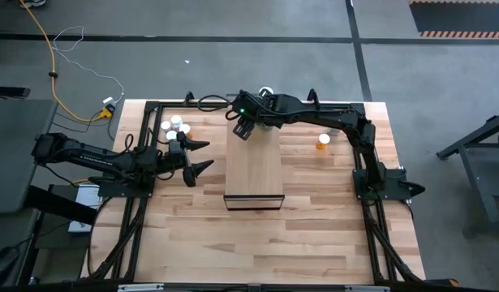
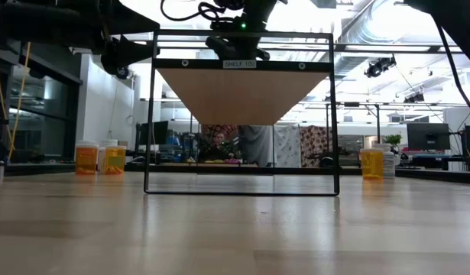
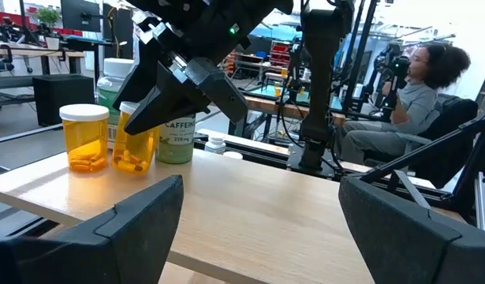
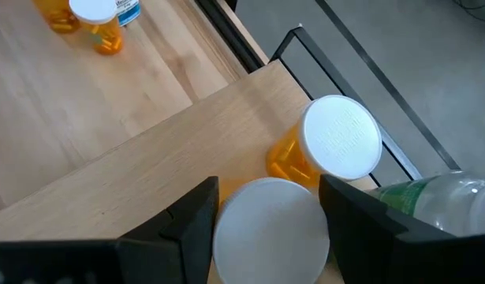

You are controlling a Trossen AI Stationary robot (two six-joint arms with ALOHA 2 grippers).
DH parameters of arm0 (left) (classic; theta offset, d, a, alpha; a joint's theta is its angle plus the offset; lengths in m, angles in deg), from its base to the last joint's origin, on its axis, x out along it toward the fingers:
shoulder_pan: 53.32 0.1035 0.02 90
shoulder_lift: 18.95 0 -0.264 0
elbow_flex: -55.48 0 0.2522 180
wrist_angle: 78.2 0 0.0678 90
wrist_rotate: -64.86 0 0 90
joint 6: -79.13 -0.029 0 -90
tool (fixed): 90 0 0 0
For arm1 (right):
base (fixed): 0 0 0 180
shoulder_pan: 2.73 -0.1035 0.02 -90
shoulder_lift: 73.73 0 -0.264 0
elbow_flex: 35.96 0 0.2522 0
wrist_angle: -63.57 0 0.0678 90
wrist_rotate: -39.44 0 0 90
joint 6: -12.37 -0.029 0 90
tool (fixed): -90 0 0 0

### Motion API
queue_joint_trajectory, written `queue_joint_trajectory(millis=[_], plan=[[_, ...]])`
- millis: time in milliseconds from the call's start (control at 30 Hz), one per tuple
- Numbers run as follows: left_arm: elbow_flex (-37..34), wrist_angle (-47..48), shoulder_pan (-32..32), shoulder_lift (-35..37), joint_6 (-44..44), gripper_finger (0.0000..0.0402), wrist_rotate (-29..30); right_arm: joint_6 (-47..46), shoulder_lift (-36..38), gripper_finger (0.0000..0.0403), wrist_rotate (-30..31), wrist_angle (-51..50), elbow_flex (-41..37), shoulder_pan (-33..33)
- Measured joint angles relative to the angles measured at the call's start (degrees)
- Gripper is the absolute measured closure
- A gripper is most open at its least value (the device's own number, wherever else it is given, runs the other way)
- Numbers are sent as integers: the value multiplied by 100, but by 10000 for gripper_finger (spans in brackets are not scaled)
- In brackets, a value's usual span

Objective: Pick and place medicine bottles onto shelf by color
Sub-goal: Put the bottom right yellow pill bottle on the shelf, then put the bottom left yellow pill bottle on the shelf

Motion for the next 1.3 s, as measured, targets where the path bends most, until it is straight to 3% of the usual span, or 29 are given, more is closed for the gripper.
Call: queue_joint_trajectory(millis=[533, 800, 1000, 1167, 1300], plan=[[1, 1, 0, 1, 0, 71, -2, -27, -1, 151, -171, -72, 0, 100], [1, -1, 0, -1, 0, 71, -2, 300, -1, 142, -224, 573, 1, 98], [2, -1, 0, 1, -2, 71, -4, 657, 39, 141, -220, 422, 239, 51], [2, 14, 0, -1, -1, 71, -3, 875, 401, 141, -240, -46, 428, -119], [2, 35, -1, -1, -1, 71, -23, 797, 935, 141, -286, -329, -4, -380]])
